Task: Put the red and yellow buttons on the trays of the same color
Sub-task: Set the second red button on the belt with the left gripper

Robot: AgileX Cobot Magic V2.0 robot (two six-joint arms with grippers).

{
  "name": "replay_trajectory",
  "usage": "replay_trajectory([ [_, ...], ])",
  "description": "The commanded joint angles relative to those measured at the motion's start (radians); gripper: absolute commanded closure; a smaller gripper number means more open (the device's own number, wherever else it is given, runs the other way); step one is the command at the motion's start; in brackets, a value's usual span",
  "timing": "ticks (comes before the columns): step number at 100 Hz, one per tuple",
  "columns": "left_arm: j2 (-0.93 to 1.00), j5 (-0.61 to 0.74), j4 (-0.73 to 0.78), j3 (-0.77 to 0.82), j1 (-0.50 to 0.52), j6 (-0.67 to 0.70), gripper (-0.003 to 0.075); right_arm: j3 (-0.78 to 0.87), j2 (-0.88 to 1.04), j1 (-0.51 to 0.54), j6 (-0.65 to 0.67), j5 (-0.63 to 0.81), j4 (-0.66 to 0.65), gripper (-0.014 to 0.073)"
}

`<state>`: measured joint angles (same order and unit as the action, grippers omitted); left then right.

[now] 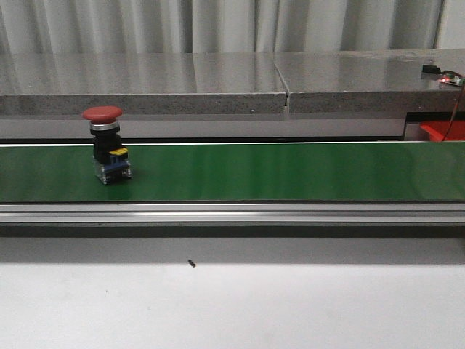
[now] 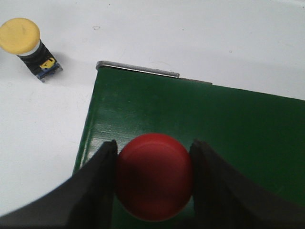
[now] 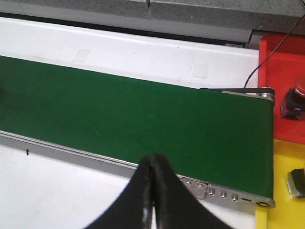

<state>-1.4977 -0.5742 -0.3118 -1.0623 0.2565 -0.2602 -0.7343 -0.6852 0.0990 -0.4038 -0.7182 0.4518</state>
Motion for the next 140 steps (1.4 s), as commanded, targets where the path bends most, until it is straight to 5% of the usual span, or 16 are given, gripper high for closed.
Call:
replay_trajectory([
  [1, 0.04, 0.071, -0.014, -0.016, -0.007, 0.001, 0.0679, -0.027, 0.004, -0.001, -0.009, 0.056, 0.017, 0.0662],
  [99, -0.006, 0.065, -0.021, -0.006, -0.007, 0.001, 0.0665, -0.027, 0.004, -0.001, -0.009, 0.056, 0.017, 0.0662],
  [111, -0.006, 0.059, -0.023, -0.008, -0.007, 0.001, 0.0529, -0.027, 0.004, -0.001, -0.009, 0.056, 0.017, 0.0662],
  [129, 0.005, 0.057, -0.049, -0.008, -0.007, 0.001, 0.0116, -0.027, 0.004, -0.001, -0.009, 0.056, 0.017, 0.0662],
  [140, 0.026, 0.055, -0.049, -0.021, -0.007, 0.001, 0.0045, -0.027, 0.004, -0.001, -0.009, 0.056, 0.017, 0.0662],
])
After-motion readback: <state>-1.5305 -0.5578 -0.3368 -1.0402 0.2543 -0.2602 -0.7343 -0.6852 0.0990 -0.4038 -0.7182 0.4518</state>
